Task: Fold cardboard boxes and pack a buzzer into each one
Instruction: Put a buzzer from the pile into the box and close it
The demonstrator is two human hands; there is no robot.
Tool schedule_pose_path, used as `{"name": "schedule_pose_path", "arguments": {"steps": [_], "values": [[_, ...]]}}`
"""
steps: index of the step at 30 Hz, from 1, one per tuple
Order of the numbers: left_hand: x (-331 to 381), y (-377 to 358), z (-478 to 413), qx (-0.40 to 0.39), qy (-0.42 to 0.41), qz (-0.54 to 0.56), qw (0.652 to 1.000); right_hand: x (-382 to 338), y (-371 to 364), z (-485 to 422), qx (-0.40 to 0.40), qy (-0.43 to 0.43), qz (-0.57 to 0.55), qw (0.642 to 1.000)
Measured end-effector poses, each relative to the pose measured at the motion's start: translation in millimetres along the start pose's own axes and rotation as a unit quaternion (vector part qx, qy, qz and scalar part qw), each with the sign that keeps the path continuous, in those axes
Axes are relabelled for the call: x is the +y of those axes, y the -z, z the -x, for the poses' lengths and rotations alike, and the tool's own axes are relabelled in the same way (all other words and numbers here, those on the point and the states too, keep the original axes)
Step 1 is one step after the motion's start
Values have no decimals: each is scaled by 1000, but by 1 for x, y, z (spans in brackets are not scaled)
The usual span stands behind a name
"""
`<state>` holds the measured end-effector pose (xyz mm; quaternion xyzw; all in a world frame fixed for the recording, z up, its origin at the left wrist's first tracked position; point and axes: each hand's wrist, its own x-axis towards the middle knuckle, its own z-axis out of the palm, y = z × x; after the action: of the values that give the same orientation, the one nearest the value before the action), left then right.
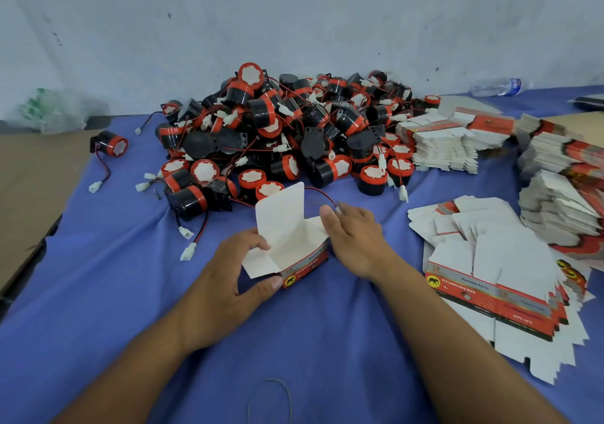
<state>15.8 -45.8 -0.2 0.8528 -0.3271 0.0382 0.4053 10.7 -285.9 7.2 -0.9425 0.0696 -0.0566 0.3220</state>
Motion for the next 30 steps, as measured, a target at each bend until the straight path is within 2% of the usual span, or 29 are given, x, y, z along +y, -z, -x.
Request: {"name": "schedule_pose_path", "arguments": {"steps": [3,5,8,10,12,15,17,19,21,23,25,27,29,30], "values": [[3,-2,0,6,-33,-4,999,-2,1,-1,24,16,19,999],[6,-3,-1,10,-55,0,998,-3,8,-1,58,46,-24,997],[9,2,-1,43,-61,-8,997,-8,32,7,177,70,-85,978],[11,8,-2,59,-69,-28,996,-7,53,17,291,68,-145,943],[13,13,-2,63,-84,-57,993,-4,70,29,364,62,-216,904],[14,16,-2,65,-96,-82,990,3,79,39,374,46,-382,844],[15,14,0,80,-92,-94,988,7,79,40,365,16,-413,834],[17,12,0,96,-86,-99,987,10,77,38,380,1,-343,859],[17,11,1,96,-87,-112,985,13,76,36,416,6,-205,886],[16,12,2,84,-81,-117,986,18,79,36,407,-9,-62,911],[15,14,2,76,-78,-111,988,28,78,35,305,-73,112,943],[14,15,2,76,-82,-105,988,34,74,36,186,-161,255,935],[15,15,2,71,-83,-108,988,33,72,33,145,-193,296,924],[15,14,2,63,-82,-113,988,29,72,29,151,-153,289,933]]}}
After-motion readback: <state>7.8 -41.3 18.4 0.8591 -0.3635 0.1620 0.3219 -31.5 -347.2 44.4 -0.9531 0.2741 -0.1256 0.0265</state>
